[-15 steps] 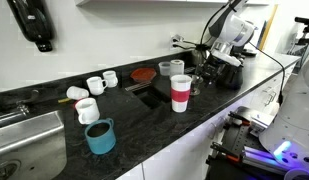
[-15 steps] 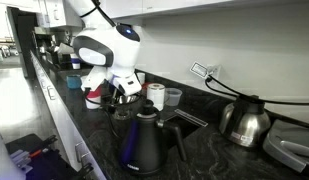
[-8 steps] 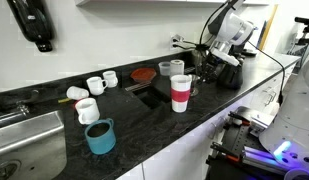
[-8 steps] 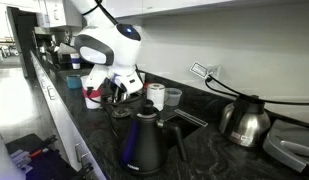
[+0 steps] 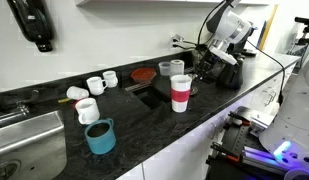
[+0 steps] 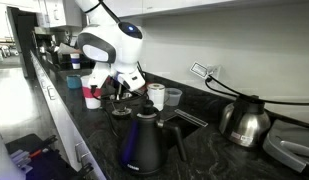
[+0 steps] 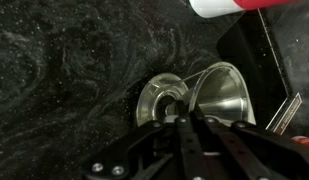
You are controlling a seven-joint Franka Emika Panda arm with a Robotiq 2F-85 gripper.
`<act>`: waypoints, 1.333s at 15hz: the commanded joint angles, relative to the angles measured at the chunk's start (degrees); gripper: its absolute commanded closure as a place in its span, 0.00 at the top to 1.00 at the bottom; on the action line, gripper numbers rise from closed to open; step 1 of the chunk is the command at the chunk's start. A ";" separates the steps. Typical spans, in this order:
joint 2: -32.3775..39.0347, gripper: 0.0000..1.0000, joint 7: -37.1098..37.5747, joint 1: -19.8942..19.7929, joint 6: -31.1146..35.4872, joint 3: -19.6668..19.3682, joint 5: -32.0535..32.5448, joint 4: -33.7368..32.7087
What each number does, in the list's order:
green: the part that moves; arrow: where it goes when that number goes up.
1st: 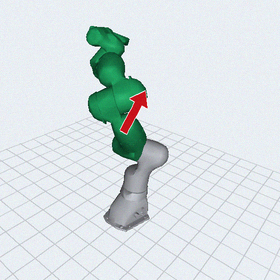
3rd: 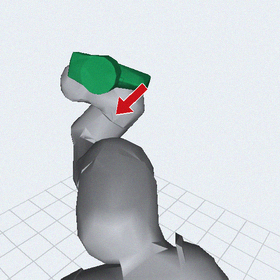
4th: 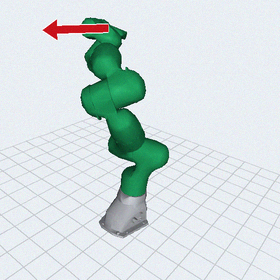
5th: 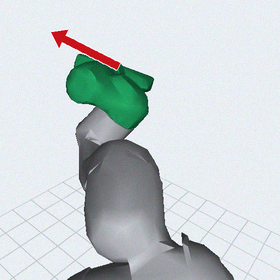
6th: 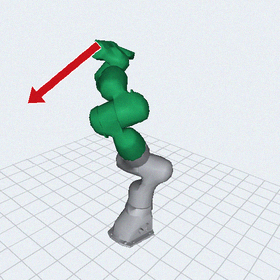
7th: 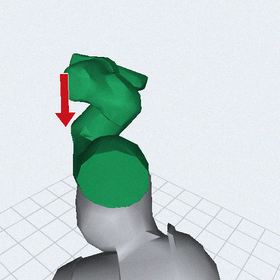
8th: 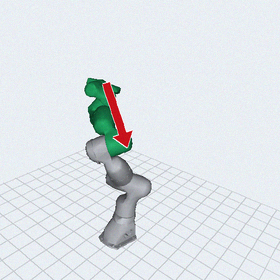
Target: Move the silver object to the left of the counter
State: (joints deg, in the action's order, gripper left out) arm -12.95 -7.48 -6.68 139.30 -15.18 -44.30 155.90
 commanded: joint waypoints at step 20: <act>-6.92 0.02 -5.67 0.18 -8.10 2.59 5.93 -5.82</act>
State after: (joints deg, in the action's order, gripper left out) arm -18.57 -13.72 -6.48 133.17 -14.11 -41.01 151.97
